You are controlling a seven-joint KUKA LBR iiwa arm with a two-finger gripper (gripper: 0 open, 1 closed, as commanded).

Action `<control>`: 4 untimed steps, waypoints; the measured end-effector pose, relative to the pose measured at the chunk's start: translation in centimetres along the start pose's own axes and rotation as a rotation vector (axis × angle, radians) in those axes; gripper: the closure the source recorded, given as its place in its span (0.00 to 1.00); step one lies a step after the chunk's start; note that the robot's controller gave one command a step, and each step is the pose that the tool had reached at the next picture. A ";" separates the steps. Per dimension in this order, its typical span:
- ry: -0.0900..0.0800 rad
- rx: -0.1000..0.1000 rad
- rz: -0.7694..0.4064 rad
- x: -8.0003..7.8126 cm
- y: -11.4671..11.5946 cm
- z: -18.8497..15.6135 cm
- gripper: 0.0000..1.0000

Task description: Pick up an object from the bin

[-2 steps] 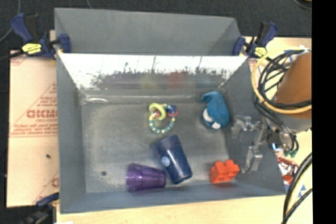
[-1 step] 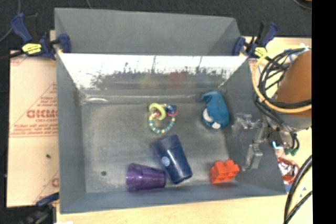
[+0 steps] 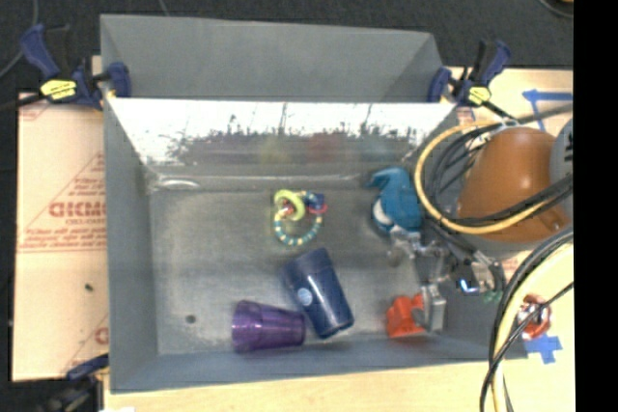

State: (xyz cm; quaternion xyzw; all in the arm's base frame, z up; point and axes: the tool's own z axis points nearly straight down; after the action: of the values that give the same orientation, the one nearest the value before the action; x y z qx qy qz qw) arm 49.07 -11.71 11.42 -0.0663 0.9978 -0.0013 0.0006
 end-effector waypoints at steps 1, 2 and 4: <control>-0.002 0.000 -0.024 0.9 -0.9 2.4 0.00; -0.001 -0.002 -0.159 0.8 -0.6 3.3 0.00; -0.011 0.005 -0.319 1.0 -2.7 4.2 0.00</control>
Offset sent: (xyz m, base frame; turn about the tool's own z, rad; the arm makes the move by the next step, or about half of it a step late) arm -0.0110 -0.0074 -0.0442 -0.1969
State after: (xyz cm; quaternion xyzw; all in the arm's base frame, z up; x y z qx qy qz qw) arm 48.42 -14.49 7.18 -0.2237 0.9746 -0.0034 0.0061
